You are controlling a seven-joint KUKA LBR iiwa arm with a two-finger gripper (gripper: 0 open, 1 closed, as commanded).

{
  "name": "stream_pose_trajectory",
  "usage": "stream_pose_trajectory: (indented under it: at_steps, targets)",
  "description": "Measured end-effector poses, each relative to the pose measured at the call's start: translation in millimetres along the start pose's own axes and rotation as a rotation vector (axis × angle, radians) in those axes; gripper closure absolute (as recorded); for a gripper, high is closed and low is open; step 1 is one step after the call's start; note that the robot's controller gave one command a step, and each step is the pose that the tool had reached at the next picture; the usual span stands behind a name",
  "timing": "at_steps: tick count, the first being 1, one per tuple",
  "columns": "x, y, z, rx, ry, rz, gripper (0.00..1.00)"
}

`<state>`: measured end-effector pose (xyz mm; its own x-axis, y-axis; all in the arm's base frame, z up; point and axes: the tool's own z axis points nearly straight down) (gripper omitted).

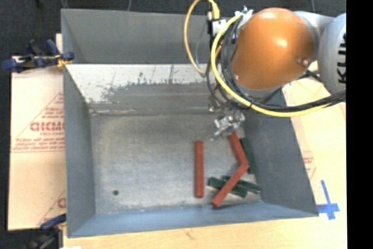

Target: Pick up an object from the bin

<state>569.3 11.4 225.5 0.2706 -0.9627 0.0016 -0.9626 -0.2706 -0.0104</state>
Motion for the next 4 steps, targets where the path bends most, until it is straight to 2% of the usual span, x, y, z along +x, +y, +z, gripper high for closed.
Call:
stream_pose_trajectory:
  at_steps: [1, 2, 3, 4]
  targets:
    - [-9.3, 5.7, 86.6, -0.014, -0.007, -0.172, 1.00]
    - [-8.5, 4.4, 83.1, -0.010, -0.005, -0.166, 0.00]
    - [23.5, 20.5, 159.5, -0.015, -0.005, -0.105, 0.00]
    - [22.5, 18.3, 155.1, -0.010, -0.005, -0.104, 1.00]
